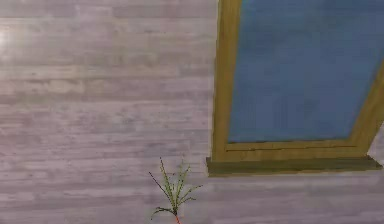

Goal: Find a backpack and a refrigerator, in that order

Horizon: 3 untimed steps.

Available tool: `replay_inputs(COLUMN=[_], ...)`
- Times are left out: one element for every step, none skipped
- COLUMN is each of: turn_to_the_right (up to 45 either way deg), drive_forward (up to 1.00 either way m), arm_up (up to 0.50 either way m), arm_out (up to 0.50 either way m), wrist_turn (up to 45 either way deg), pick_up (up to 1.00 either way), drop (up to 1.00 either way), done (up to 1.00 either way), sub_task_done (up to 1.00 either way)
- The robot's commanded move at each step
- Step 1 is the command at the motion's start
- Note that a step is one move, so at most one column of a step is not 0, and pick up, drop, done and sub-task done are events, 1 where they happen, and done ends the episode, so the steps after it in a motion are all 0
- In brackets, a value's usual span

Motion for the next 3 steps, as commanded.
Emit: replay_inputs(turn_to_the_right=[45.0,39.0,0.0], drive_forward=[0.00,0.00,1.00], arm_up=[0.00,0.00,0.00], arm_out=[0.00,0.00,0.00], wrist_turn=[0.0,0.0,0.0], pick_up=[0.00,0.00,0.00], drop=[0.00,0.00,0.00], done=[0.00,0.00,0.00], sub_task_done=[0.00,0.00,0.00])
